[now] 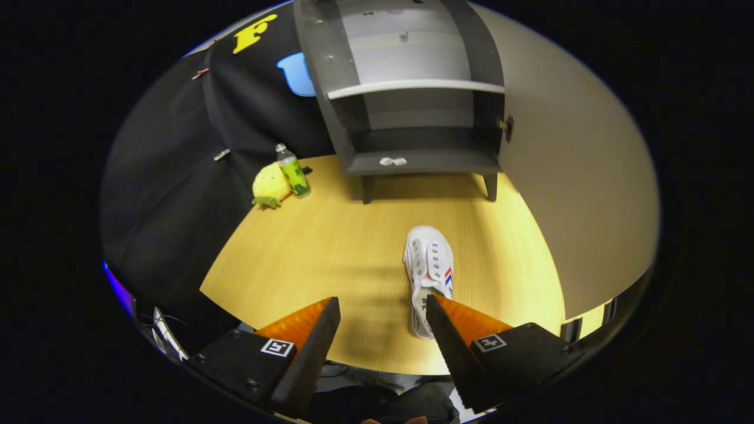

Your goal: Open the shoe cabinet door, grab the shoes and put them into the shoe cabinet, then close the shoe cabinet door.

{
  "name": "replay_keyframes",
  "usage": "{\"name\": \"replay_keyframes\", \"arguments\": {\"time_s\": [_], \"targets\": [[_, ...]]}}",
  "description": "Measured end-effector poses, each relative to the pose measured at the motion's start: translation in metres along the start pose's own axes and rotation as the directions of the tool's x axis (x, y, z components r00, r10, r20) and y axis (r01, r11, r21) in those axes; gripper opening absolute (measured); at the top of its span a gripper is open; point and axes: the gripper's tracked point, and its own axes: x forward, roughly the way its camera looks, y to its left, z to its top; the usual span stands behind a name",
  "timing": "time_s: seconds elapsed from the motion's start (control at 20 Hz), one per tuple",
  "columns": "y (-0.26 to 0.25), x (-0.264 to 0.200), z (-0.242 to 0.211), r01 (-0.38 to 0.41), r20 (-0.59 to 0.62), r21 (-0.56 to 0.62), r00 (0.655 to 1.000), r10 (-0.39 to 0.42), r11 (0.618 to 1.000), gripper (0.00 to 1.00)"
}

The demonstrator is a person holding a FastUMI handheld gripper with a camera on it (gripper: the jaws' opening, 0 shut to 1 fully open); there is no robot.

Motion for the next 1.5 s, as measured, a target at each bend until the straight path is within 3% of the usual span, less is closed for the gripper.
{"name": "replay_keyframes", "arguments": {"time_s": [0.2, 0.4, 0.65, 0.75, 0.85, 1.2, 1.25, 1.4, 1.45, 1.5], "targets": [[-0.023, 0.055, -0.027, 0.067, -0.056, -0.004, 0.996, -0.067, 0.998, 0.92], [-0.031, 0.096, -0.042, 0.103, -0.086, 0.025, 0.991, -0.1, 0.994, 0.69], [-0.036, 0.133, -0.04, 0.134, -0.059, 0.014, 0.989, -0.133, 0.991, 0.68], [-0.043, 0.132, -0.046, 0.159, -0.063, 0.037, 0.986, -0.157, 0.987, 0.68], [-0.041, 0.124, -0.056, 0.163, -0.079, 0.065, 0.984, -0.157, 0.985, 0.53], [-0.045, 0.144, -0.034, 0.154, 0.012, 0.059, 0.988, -0.155, 0.986, 0.5], [-0.054, 0.152, -0.031, 0.187, 0.038, 0.033, 0.981, -0.189, 0.982, 0.49], [-0.057, 0.162, -0.018, 0.192, 0.104, 0.03, 0.975, -0.194, 0.981, 0.2], [-0.056, 0.163, -0.018, 0.177, 0.102, 0.047, 0.978, -0.181, 0.983, 0.2], [-0.054, 0.165, -0.018, 0.166, 0.119, 0.061, 0.978, -0.172, 0.984, 0.07]]}}
